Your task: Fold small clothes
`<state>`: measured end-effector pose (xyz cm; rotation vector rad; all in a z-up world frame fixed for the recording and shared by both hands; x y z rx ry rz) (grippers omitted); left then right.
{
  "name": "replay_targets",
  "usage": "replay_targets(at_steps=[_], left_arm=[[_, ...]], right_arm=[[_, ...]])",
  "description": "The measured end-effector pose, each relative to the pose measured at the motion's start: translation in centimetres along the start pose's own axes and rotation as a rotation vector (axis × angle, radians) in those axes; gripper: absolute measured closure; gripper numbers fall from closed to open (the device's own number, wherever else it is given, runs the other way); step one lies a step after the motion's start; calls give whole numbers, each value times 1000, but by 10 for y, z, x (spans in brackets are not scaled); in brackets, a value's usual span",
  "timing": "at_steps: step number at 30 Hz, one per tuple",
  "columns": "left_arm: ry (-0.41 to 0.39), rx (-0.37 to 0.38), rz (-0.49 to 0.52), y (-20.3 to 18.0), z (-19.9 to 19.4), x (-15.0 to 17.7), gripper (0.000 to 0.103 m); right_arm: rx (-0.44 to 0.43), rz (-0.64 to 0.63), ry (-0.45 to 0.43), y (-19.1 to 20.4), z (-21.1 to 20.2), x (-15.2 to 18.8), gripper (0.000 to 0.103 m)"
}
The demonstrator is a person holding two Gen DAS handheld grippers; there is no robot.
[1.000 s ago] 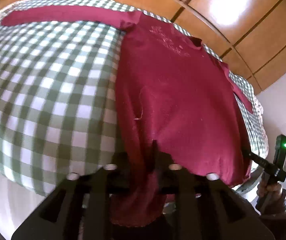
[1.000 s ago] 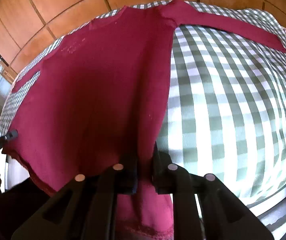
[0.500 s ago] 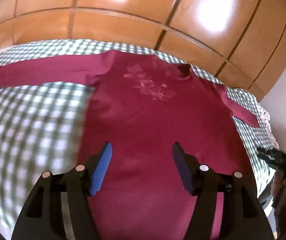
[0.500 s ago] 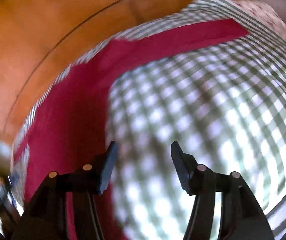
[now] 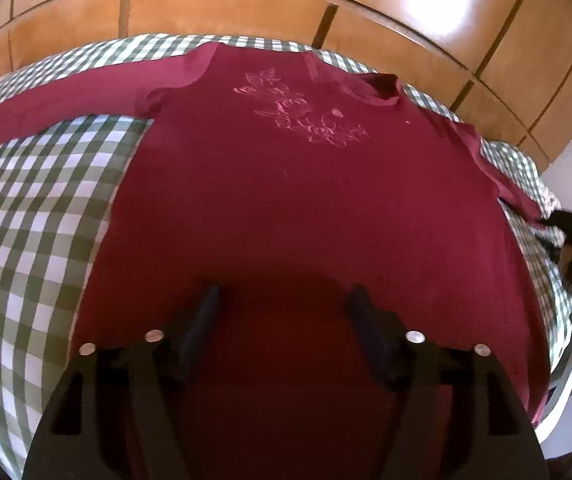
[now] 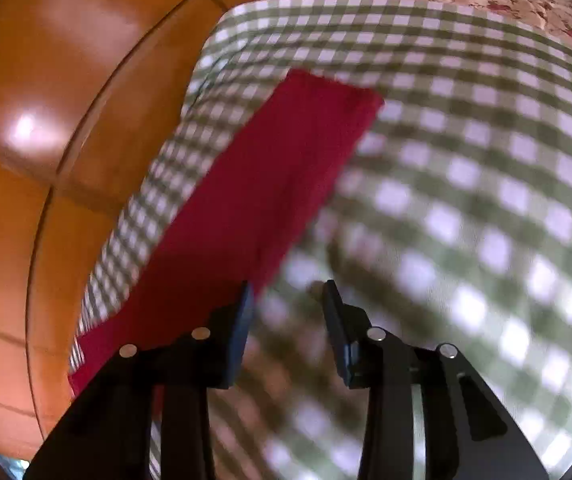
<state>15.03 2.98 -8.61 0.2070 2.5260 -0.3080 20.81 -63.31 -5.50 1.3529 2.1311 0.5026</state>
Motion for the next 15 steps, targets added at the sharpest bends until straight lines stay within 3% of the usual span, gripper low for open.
replay_targets(at_steps=[4, 5, 6, 10, 15], left_arm=[[8, -31, 31, -6, 4, 0, 29], [9, -37, 35, -7, 4, 0, 29], [9, -40, 37, -6, 4, 0, 29], [14, -37, 28, -5, 1, 2, 29], [13, -32, 29, -4, -1, 2, 29]], right_arm=[[28, -3, -9, 6, 13, -16, 70], [73, -39, -16, 9, 16, -19, 86], [130, -85, -27, 11, 17, -22, 96], [248, -166, -105, 3, 16, -41, 98], [248, -163, -120, 6, 7, -42, 98]])
Point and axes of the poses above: each gripper's, at about its wrist camera, not at the fingertips, and z roughly the way its jaws point, y to its left, x to its underside, the point moved 4 cm from there along z, roughly the way its jaws point, and after that the axes turned 9 degrees about z, right-handed, at the moved point
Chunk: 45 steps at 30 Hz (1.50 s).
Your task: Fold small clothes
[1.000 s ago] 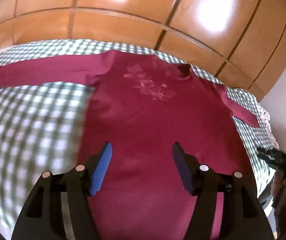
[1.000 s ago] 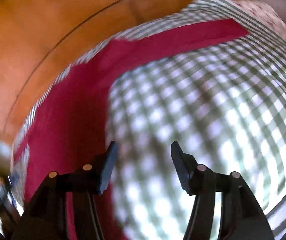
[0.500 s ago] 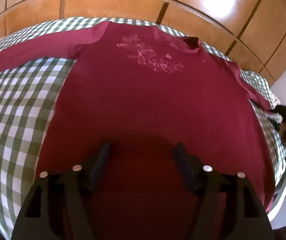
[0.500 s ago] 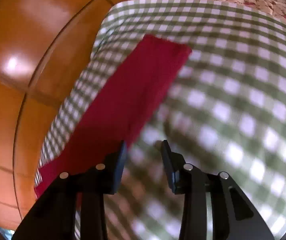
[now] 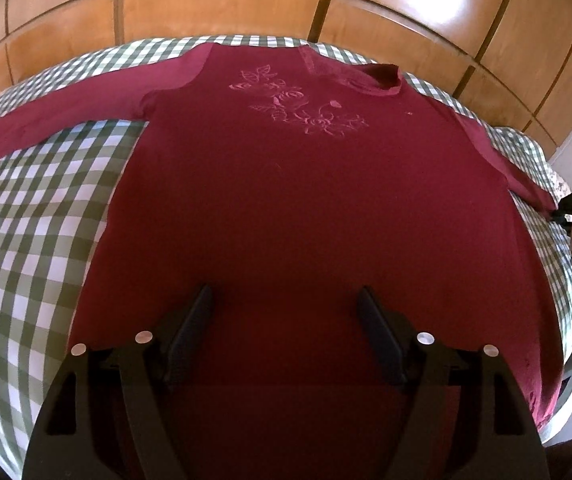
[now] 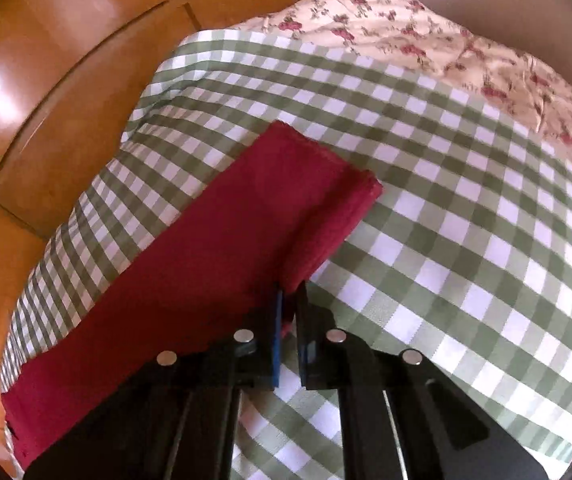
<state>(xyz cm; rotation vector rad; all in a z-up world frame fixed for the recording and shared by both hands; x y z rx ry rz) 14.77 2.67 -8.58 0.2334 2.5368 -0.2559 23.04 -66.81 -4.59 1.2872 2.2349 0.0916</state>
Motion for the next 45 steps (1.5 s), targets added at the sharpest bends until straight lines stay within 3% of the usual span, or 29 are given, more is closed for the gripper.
replay_targets(at_steps=[6, 10, 14, 21, 22, 24, 25, 28, 33, 40, 45], left_arm=[[-7, 63, -59, 8, -7, -2, 29], [-11, 116, -117, 15, -13, -5, 24], [-35, 135, -140, 20, -21, -7, 15], [-68, 125, -178, 33, -34, -14, 15], [-69, 134, -190, 36, -36, -17, 17], [-62, 156, -206, 40, -35, -22, 32], [-53, 158, -210, 42, -34, -26, 34], [-55, 169, -214, 47, -32, -35, 40], [-77, 216, -231, 49, -21, -61, 44], [-62, 257, -225, 34, 18, -110, 44], [-12, 276, -182, 6, 63, -149, 44]], right_arm=[[-146, -99, -40, 48, -50, 14, 98], [-277, -251, -32, 111, -85, 51, 98], [-400, -421, 29, 186, -108, 117, 98], [-557, -689, 162, 303, -131, 261, 98], [-569, -712, 182, 314, -133, 278, 97], [-605, -755, 225, 334, -137, 308, 94], [-624, -775, 237, 340, -141, 320, 90], [-656, -770, 225, 335, -150, 325, 50], [-659, -695, 234, 277, -151, 307, 40], [-528, -539, 264, 155, -122, 273, 35], [-489, -404, 272, 110, -104, 247, 35]])
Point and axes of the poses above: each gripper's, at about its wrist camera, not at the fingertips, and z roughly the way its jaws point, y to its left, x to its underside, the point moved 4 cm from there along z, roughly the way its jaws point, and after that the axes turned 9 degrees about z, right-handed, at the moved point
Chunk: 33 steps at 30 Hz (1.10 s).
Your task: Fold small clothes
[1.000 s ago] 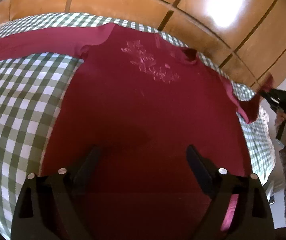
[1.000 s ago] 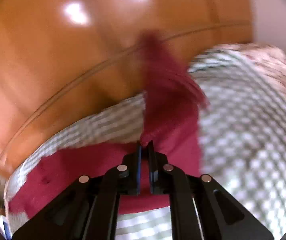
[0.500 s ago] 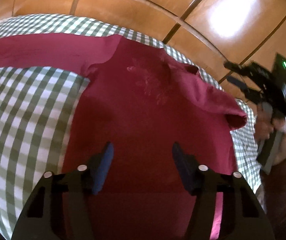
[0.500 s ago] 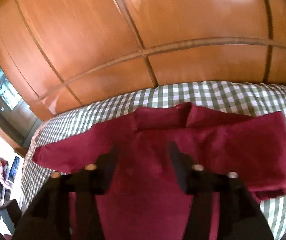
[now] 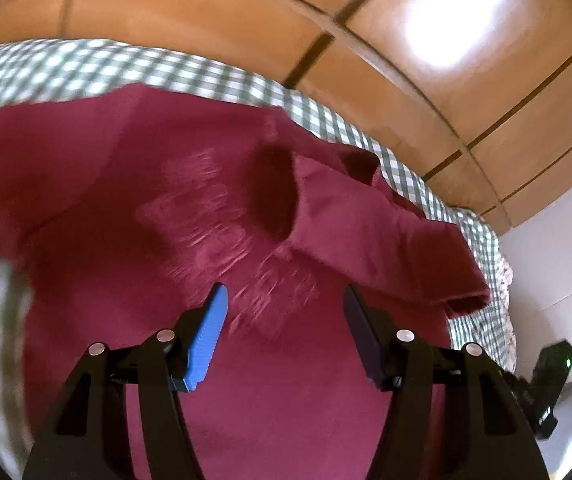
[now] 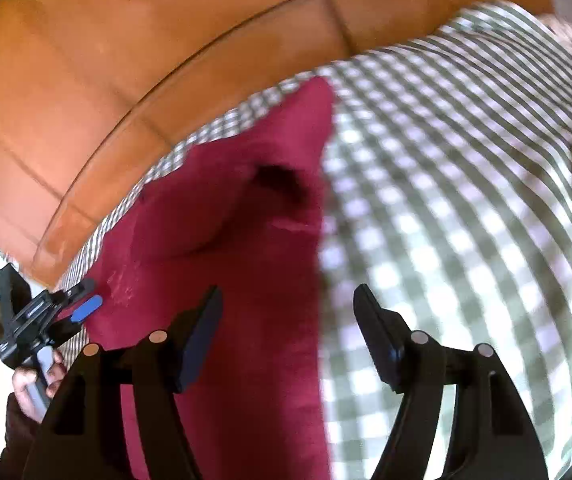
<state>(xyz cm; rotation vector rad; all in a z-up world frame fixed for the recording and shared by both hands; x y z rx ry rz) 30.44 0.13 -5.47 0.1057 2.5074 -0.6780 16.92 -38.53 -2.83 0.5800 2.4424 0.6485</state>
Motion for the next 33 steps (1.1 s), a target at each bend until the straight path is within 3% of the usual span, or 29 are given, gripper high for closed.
replay_targets(at_steps=[4, 7, 8, 9, 13, 17, 19, 24, 27, 30, 33], left_arm=[[42, -5, 9, -13, 41, -18, 48], [77, 5, 34, -23, 61, -23, 79], [80, 13, 49, -28, 64, -23, 94], [74, 12, 59, -30, 64, -25, 96], [-61, 26, 82, -38, 28, -42, 97], [-167, 8, 54, -17, -20, -50, 97], [-170, -38, 63, -2, -30, -45, 97], [-93, -126, 60, 30, -16, -24, 97], [-81, -131, 58, 36, -11, -15, 97], [-85, -139, 61, 39, -7, -12, 97], [-105, -143, 64, 38, -12, -15, 97]], right_arm=[[29, 13, -21, -5, 1, -10, 35], [53, 32, -30, -6, 14, -21, 35], [62, 40, -33, -6, 19, -24, 35], [72, 53, -39, -5, 27, -29, 35], [79, 64, -68, 1, 39, -43, 35], [86, 40, -80, 12, 47, -47, 35], [99, 30, -64, 16, 54, -44, 35], [136, -68, -17, 25, 53, -27, 35], [130, -167, 0, 39, 33, -14, 35], [88, -221, -46, 61, 13, -17, 35], [53, -261, -63, 89, 21, -22, 35]])
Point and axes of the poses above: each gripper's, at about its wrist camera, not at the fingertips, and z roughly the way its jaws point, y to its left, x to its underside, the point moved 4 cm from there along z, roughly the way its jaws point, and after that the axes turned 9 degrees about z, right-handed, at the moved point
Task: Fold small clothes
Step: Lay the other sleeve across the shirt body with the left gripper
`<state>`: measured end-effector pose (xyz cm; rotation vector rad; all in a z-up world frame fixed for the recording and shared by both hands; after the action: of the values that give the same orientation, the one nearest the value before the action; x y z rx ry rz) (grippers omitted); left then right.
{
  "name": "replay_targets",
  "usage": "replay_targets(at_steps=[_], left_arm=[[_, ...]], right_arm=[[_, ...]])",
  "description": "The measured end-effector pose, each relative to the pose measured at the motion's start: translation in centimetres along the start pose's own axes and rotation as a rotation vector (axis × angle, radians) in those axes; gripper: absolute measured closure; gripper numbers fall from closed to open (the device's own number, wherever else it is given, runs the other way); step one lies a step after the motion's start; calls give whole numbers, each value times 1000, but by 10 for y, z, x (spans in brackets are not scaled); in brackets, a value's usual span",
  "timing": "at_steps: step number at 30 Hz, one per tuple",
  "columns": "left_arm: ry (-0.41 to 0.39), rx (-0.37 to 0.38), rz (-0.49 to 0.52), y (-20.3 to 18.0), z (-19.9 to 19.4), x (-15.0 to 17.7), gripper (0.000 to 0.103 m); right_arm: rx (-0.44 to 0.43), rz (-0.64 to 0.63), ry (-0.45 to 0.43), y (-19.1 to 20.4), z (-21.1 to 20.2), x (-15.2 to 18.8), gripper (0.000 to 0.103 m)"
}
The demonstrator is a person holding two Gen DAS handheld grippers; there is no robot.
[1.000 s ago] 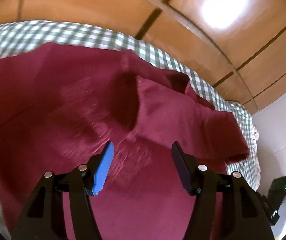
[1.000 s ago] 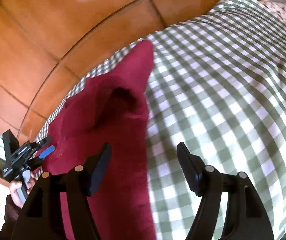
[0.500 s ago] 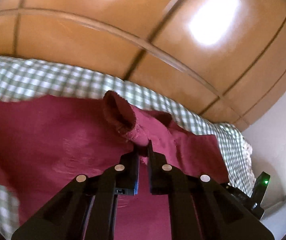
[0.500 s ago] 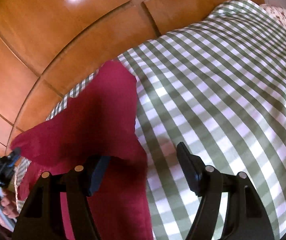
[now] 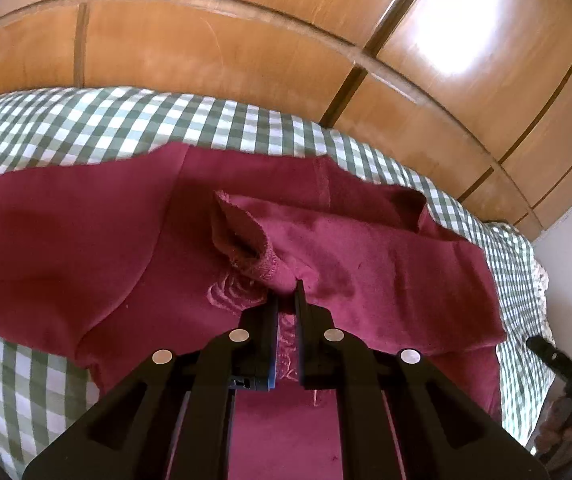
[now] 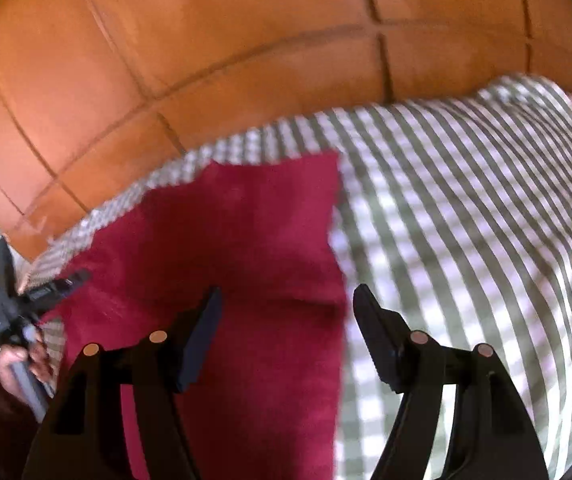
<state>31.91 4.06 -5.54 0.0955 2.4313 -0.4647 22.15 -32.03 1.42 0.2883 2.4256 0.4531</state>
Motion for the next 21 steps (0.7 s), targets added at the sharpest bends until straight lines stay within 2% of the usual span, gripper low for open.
replay_targets(at_steps=[3, 5, 7, 8, 10, 11, 12, 14, 16, 19, 21], left_arm=[[-61, -34, 30, -5, -10, -9, 97], [-91, -90, 66, -5, -14, -11, 97], [-58, -139, 80, 1, -5, -7, 97], [-8, -155, 66, 7, 5, 0, 96], [76, -232, 59, 19, 21, 12, 82], [76, -255, 49, 23, 20, 15, 68], [53, -267, 27, 26, 15, 16, 64], [-36, -253, -12, 25, -7, 10, 64], [-110, -195, 12, 12, -22, 1, 64], [-122, -123, 109, -18, -16, -11, 64], [-92, -127, 135, -27, 6, -20, 64]], right_arm=[[17, -37, 42, 19, 36, -2, 37], [76, -62, 75, 23, 63, 6, 38], [129, -61, 111, 18, 89, 20, 37], [139, -81, 59, 19, 91, 26, 35], [169, -119, 22, 23, 92, 31, 34], [179, -128, 10, 25, 92, 32, 34], [179, -127, 2, 25, 92, 33, 33], [172, -118, -7, 24, 93, 34, 32], [173, -122, -12, 26, 95, 35, 31], [170, -122, -19, 22, 93, 35, 31], [165, -119, -22, 24, 93, 34, 30]])
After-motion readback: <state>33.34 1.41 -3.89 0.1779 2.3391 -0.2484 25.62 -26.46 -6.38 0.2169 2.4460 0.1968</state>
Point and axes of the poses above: each gripper's, at about its wrist camera, not at the fingertips, and z roughly the way its jaws point, y to its left, x to its underside, the point moved 4 cm from there along z, roughly the way its jaws point, and after that the axes turned 9 degrees about z, right-handed, at the moved point
